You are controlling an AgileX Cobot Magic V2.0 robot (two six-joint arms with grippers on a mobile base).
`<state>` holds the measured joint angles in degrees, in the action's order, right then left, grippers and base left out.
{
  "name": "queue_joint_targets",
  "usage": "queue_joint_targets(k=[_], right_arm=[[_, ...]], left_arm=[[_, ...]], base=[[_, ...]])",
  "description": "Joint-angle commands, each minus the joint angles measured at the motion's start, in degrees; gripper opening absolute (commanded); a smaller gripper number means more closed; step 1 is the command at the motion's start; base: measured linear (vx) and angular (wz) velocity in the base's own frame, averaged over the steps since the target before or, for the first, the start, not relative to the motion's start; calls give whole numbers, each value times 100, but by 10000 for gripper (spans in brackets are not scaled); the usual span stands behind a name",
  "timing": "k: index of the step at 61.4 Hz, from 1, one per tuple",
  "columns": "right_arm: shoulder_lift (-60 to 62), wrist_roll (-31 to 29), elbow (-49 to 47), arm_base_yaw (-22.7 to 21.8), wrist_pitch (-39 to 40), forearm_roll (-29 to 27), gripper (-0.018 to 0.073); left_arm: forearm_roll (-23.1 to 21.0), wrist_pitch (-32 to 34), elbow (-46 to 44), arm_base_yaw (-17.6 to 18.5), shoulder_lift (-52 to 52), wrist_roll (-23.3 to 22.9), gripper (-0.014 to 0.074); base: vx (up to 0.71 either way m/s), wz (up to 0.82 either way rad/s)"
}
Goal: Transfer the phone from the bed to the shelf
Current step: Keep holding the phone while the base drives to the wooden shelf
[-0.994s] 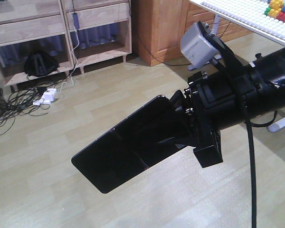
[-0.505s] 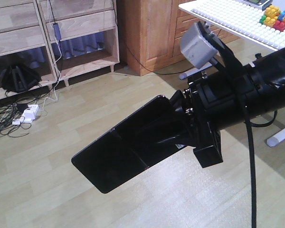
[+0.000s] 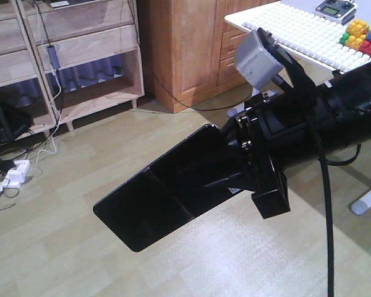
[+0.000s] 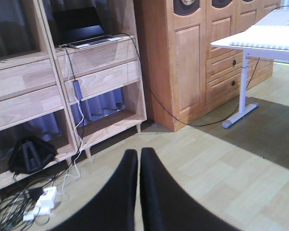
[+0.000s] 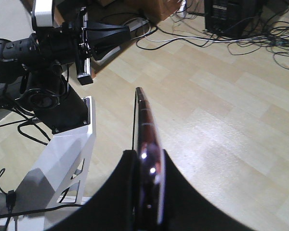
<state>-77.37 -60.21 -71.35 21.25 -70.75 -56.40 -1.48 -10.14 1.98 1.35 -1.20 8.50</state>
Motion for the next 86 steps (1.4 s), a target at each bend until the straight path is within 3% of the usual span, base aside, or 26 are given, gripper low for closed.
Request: queue_joint_targets(k=[1,86], right_arm=[[187,-3,-144,-10,-284,-437,-3],[187,-3,-144,-10,-284,-437,-3]], left_arm=[[-52,412,-132,-8,-33,-33,1],[-52,412,-132,-8,-33,-33,1]], base=[[35,-8],[36,1]])
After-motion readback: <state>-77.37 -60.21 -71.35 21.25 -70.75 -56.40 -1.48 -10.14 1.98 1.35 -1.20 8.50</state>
